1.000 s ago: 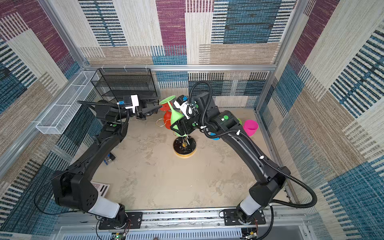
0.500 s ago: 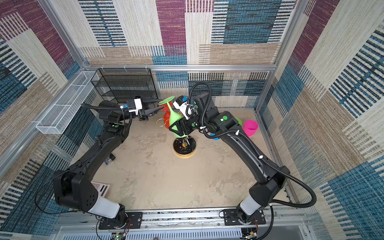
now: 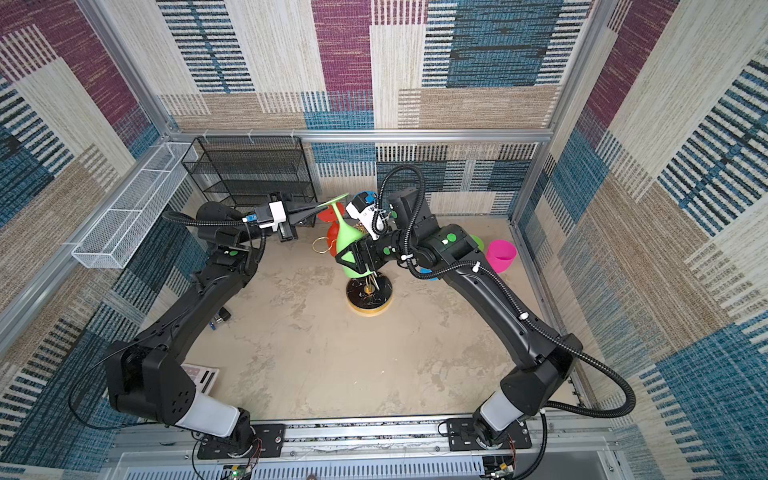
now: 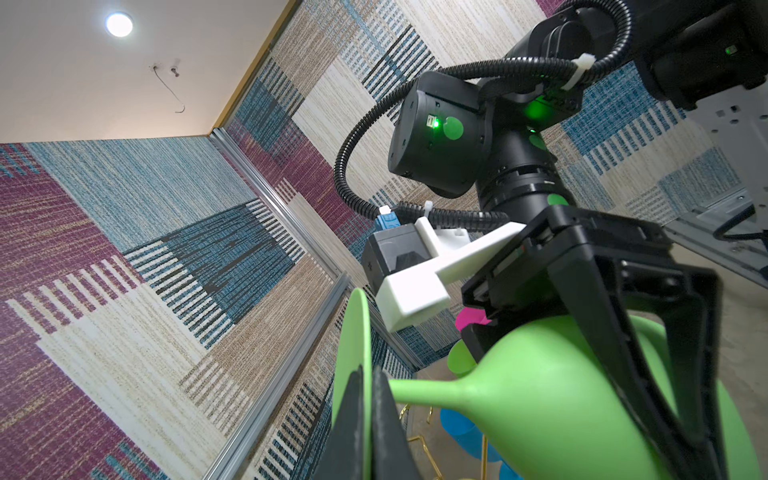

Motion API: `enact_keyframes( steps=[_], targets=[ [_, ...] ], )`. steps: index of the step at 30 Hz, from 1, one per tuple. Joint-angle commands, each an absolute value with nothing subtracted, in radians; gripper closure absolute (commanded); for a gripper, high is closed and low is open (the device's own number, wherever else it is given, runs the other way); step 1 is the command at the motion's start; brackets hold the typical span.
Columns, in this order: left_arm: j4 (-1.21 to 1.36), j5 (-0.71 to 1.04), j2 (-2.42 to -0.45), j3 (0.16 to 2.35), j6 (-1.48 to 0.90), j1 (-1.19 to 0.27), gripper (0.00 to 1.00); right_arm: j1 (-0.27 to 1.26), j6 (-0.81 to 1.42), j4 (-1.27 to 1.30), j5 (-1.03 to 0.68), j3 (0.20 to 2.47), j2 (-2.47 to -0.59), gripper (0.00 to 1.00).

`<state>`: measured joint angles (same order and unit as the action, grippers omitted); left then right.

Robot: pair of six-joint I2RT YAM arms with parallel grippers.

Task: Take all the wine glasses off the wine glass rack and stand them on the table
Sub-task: 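Hold the green glass with both grippers and turn it bowl-down, then open the left gripper off the foot and draw it back while right holds bowl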

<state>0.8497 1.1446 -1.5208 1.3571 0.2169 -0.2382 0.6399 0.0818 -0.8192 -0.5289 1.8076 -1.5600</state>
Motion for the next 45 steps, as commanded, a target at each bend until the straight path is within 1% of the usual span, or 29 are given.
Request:
enact_keyframes(
  steps=[1,3,4,6,8,11,13,22,24,27,30,35,41,45],
  targets=[
    [0.87,1.102,-1.507,1.352,0.204,-0.239,1.0,0.641,0.091,-0.738,-0.558,1.791,-1.538,0.37],
    [0.874,1.092,-1.5,1.341,0.208,-0.239,1.0,0.641,0.103,-0.719,-0.561,1.782,-1.525,0.22],
    [0.877,1.087,-1.498,1.337,0.208,-0.239,1.0,0.641,0.109,-0.712,-0.563,1.782,-1.521,0.18],
    [0.883,1.076,-1.49,1.326,0.206,-0.239,1.0,0.641,0.122,-0.692,-0.563,1.776,-1.509,0.1],
    [0.882,1.052,-1.483,1.316,0.193,-0.238,1.0,0.639,0.134,-0.664,-0.564,1.764,-1.494,0.05],
    [0.878,1.009,-1.467,1.29,0.175,-0.238,1.0,0.635,0.154,-0.622,-0.563,1.745,-1.463,0.01],
    [0.852,0.971,-1.453,1.279,0.147,-0.238,1.0,0.623,0.166,-0.592,-0.557,1.726,-1.434,0.0],
    [0.482,0.781,-1.373,1.297,-0.044,-0.238,1.0,0.48,0.228,-0.395,-0.549,1.539,-1.212,0.0],
    [0.402,0.736,-1.36,1.305,-0.09,-0.238,1.0,0.473,0.226,-0.377,-0.518,1.509,-1.172,0.01],
    [0.342,0.672,-1.34,1.298,-0.175,-0.238,1.0,0.469,0.233,-0.354,-0.468,1.46,-1.125,0.05],
    [0.32,0.653,-1.328,1.288,-0.231,-0.238,1.0,0.469,0.247,-0.325,-0.444,1.416,-1.102,0.13],
    [0.273,0.63,-1.318,1.291,-0.248,-0.238,1.0,0.469,0.26,-0.318,-0.396,1.39,-1.105,0.31],
    [0.283,0.637,-1.319,1.286,-0.271,-0.238,1.0,0.473,0.292,-0.262,-0.401,1.369,-1.144,0.39],
    [0.287,0.641,-1.321,1.285,-0.278,-0.238,1.0,0.484,0.314,-0.215,-0.397,1.359,-1.174,0.42]
  ],
)
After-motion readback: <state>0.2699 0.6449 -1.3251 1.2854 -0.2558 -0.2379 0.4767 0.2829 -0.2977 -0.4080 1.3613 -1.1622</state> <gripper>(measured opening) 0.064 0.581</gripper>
